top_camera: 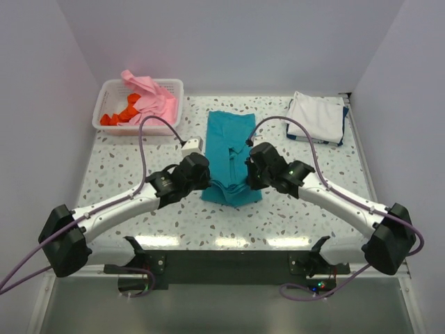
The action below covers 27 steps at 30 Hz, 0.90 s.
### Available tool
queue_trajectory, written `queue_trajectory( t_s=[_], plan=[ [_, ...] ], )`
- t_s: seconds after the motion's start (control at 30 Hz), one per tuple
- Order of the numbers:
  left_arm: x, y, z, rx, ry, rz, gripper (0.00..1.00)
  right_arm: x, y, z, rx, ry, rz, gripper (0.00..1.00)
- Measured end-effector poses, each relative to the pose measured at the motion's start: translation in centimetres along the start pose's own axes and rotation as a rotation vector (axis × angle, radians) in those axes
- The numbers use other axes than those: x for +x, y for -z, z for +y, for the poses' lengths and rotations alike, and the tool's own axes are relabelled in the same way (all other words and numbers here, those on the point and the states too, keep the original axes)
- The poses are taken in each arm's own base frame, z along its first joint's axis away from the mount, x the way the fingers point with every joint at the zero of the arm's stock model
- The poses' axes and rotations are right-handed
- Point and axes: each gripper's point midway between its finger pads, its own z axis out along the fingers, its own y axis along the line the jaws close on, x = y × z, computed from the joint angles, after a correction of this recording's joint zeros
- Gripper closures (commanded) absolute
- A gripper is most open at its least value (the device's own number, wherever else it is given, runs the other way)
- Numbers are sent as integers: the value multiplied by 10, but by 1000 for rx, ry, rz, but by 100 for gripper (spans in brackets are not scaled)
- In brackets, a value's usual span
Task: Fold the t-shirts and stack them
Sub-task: Fold the tshirt
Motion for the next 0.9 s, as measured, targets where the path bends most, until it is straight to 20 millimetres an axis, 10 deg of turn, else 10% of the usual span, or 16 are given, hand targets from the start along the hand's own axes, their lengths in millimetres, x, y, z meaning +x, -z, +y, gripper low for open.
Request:
queue_trajectory(
  t_s=[0.9],
  plan=[
    [-55,-77,20,-65,-24,19,100,-57,-58,-58,141,-80,36,100]
  ],
)
